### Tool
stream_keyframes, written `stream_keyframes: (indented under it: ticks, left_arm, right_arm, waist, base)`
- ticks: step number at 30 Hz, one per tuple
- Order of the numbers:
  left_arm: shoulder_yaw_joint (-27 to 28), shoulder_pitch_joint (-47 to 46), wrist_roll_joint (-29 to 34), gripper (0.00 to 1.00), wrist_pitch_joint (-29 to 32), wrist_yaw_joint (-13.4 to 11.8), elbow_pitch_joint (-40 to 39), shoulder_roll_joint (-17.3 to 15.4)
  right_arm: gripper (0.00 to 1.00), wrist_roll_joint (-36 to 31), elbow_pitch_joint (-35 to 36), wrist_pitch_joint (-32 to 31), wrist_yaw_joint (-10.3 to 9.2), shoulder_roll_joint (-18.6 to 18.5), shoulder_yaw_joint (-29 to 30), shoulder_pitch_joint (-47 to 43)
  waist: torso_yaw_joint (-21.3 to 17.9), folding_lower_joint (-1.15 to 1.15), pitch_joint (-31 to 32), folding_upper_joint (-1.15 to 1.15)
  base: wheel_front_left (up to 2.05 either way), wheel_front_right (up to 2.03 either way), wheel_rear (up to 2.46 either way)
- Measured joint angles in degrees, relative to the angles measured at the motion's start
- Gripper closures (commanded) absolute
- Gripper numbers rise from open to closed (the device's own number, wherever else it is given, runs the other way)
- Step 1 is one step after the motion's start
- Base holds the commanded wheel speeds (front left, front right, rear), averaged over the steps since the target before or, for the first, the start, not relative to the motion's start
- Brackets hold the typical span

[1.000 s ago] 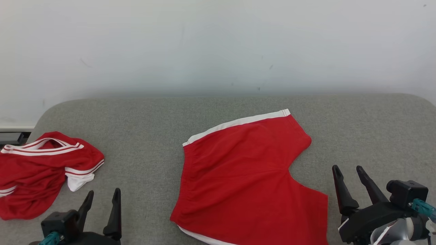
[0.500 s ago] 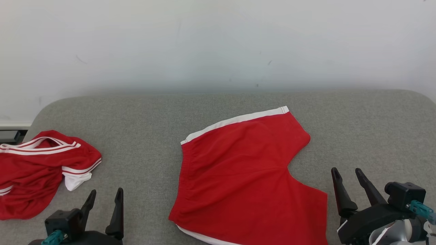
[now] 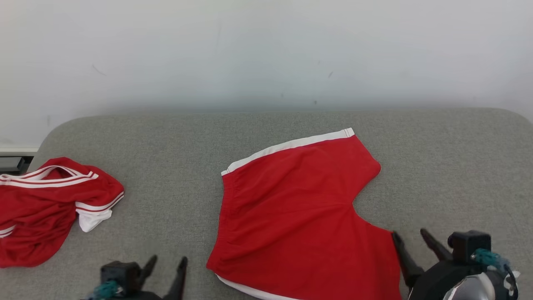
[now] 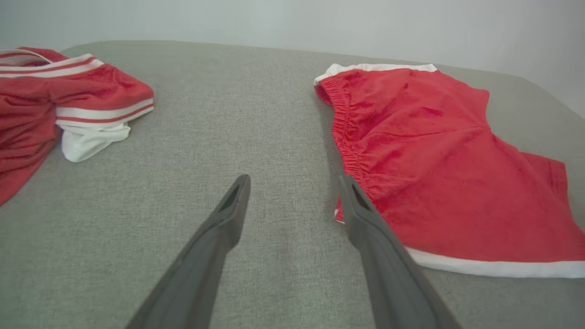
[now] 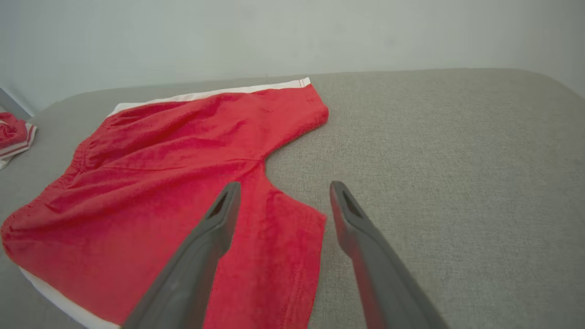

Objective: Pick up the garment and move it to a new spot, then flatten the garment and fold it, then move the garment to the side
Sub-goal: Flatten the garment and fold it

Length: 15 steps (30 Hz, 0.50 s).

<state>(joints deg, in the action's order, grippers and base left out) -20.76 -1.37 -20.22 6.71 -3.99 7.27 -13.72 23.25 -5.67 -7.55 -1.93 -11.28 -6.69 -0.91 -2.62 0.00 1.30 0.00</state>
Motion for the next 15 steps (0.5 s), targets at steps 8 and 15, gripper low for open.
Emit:
stream_keyframes:
  ticks: [8, 15]
  left_arm:
    - [-3.32, -0.99, 0.00, 0.00, 5.69, 1.58, 2.22, 1.07]
    - [-4.32, -4.03, 0.01, 0.00, 9.18, 2.11, 5.80, 1.88]
  right_arm:
    - [0.00, -0.14, -1.11, -8.69, -1.19, 0.44, -2.57, -3.74]
    - [0.00, -0.10, 0.32, -14.16, -2.69, 2.88, -4.65, -7.05]
  waist:
    - [-0.04, 0.00, -0.81, 0.00]
    - [-0.77, 0.00, -2.37, 0.00]
  base:
    - [0.00, 0.00, 0.00]
    - [0.00, 0.00, 0.00]
